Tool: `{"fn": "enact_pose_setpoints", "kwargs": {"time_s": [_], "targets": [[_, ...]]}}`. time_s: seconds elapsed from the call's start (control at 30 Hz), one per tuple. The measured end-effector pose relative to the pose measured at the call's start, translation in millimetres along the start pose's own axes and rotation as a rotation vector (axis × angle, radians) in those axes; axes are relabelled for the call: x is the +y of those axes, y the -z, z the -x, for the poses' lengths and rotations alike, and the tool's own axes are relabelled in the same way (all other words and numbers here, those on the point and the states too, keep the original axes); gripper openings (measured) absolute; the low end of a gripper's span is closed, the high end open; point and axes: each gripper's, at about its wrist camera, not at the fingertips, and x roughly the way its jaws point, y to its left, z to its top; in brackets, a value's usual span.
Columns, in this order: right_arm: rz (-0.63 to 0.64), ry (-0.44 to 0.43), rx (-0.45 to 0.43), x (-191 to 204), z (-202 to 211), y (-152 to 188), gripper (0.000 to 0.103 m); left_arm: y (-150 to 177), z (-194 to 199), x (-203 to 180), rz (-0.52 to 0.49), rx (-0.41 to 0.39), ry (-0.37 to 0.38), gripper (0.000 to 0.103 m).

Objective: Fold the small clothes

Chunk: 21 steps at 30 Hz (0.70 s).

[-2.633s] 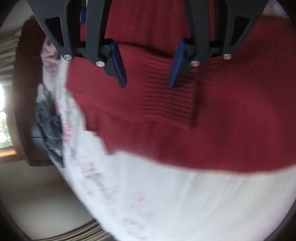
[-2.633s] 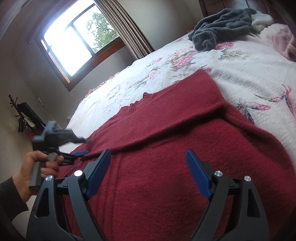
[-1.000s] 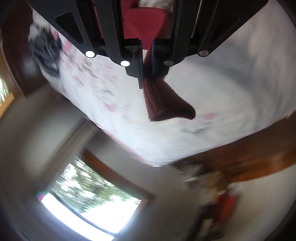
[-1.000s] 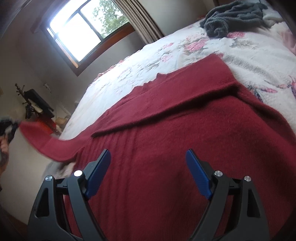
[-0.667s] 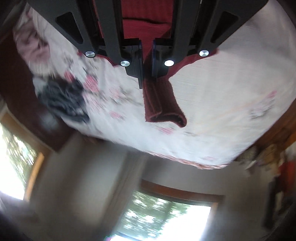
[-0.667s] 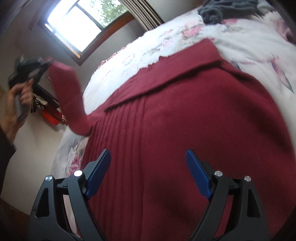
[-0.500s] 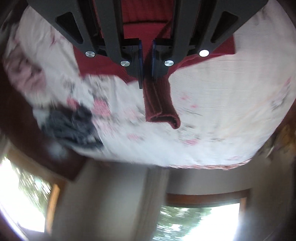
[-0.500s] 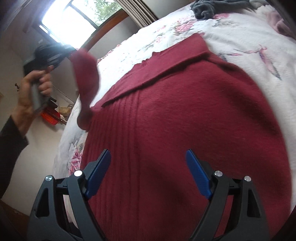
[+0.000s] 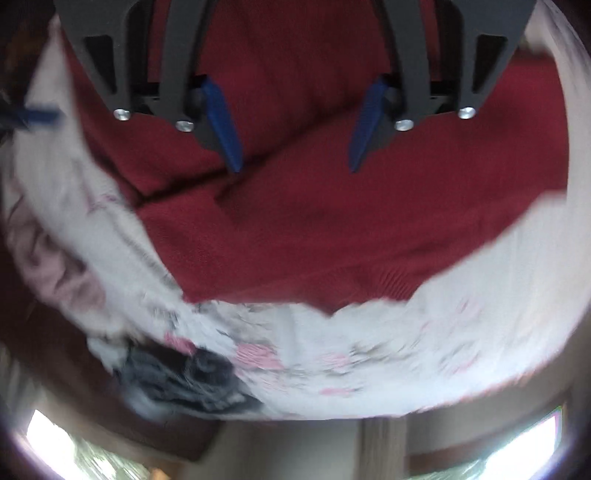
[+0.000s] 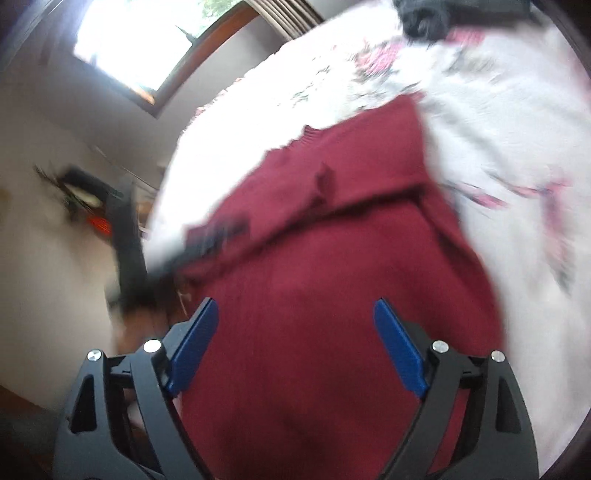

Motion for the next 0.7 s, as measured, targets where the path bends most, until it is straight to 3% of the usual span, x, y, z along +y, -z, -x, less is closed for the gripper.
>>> {"fn": "enact_pose_setpoints", "kwargs": {"time_s": [0.07,0.13,0.2,0.3,0.43,0.53,0.6,0.67,0.7], "targets": [[-0.089,-0.095,0.077,-7.9,-32.8,-40.4,0.059,30.2,21.7,26.3,0.153,0.009,0.048,0.065],[-0.152,-0.11,0.133,-15.7,-64.9,-70.2,0.053,61.4,41.3,41.6,0.246,0.013,0.079,0.066],[-0.207,-0.09,0.197,-24.4,-101.5,-96.6,0.053,87.2,55.8,51.0,0.309,0.017,0.099,0.066],[-0.225,0.02,0.254,-32.0,-138.5,-121.0,0.053,130.2,79.4,66.9,0.425,0.012,0.135,0.068],[-0.204,0.118,0.306,-34.1,-161.7,-126.3,0.051,163.1,83.7,84.3,0.544,0.03,0.171,0.069],[-0.204,0.117,0.306,-28.2,-166.7,-128.5,0.053,179.8,82.8,93.8,0.579,0.038,0.173,0.069],[-0.203,0.109,0.323,-26.4,-174.2,-133.2,0.045,188.3,79.5,98.7,0.598,0.053,0.174,0.069],[-0.186,0.12,0.329,-20.6,-177.3,-138.1,0.015,191.2,78.4,101.6,0.61,0.056,0.184,0.069],[-0.168,0.135,0.315,-15.3,-175.3,-142.2,0.01,191.3,78.3,103.5,0.615,0.056,0.185,0.069]]}}
